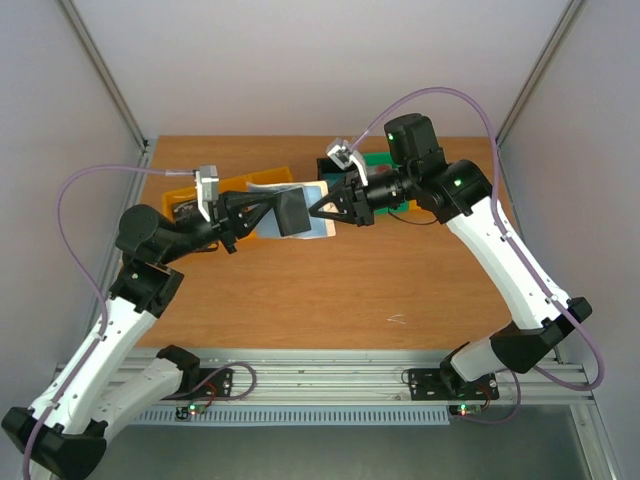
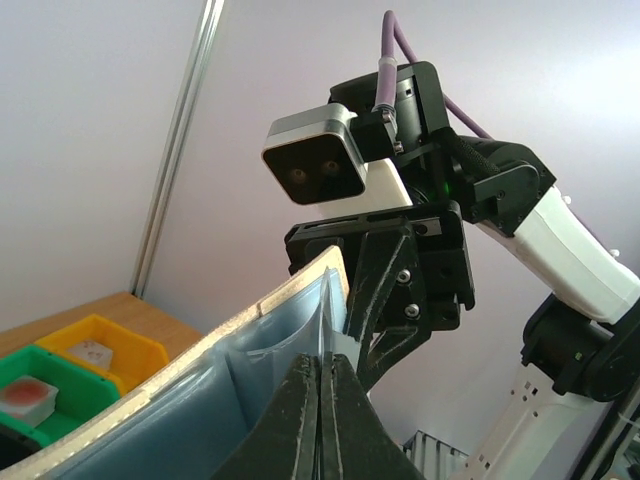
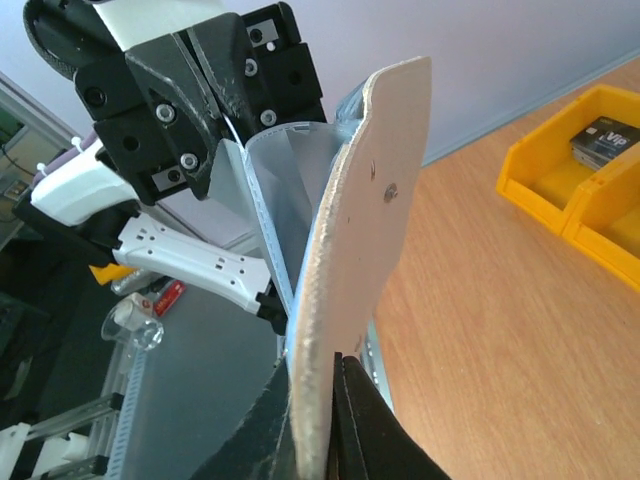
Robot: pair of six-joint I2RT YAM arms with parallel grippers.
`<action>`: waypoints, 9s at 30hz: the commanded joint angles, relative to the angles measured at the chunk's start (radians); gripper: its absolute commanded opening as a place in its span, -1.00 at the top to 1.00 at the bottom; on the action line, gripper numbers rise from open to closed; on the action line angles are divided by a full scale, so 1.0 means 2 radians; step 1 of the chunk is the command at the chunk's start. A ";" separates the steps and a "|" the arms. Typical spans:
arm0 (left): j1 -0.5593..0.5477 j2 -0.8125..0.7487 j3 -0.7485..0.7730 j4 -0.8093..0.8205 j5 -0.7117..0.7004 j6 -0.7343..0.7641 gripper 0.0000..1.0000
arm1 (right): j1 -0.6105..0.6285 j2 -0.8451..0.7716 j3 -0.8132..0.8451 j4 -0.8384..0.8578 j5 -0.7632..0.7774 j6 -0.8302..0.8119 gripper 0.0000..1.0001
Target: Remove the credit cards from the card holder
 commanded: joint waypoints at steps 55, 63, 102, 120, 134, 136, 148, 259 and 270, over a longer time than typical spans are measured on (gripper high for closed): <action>0.017 -0.011 0.032 -0.006 -0.039 0.037 0.99 | -0.115 0.032 -0.234 -0.025 0.342 0.159 -0.31; 0.017 -0.012 0.053 0.029 -0.023 -0.017 1.00 | 0.004 -0.103 -0.165 0.124 0.120 0.049 -0.39; 0.012 -0.056 0.024 -0.458 0.114 0.586 -0.09 | 0.234 -0.014 0.020 -0.229 0.590 -0.177 0.98; -0.020 -0.048 0.012 -0.391 0.038 0.524 0.30 | 0.329 0.047 0.104 -0.224 0.607 -0.238 0.98; -0.016 -0.046 0.025 -0.412 0.086 0.537 0.43 | 0.329 0.034 0.095 -0.214 0.602 -0.239 0.98; -0.017 -0.045 0.019 -0.392 0.105 0.525 0.90 | 0.329 0.029 0.092 -0.198 0.592 -0.243 0.98; 0.002 -0.062 -0.018 -0.029 0.098 0.122 0.99 | 0.252 -0.143 -0.130 0.127 0.410 -0.172 -0.02; 0.323 0.447 0.242 -0.434 -0.289 1.189 1.00 | -0.135 -0.013 -0.083 0.002 0.237 -0.205 -0.97; 0.323 0.500 0.219 -0.317 -0.271 1.133 0.99 | -0.142 0.040 -0.024 -0.020 0.230 -0.202 -0.97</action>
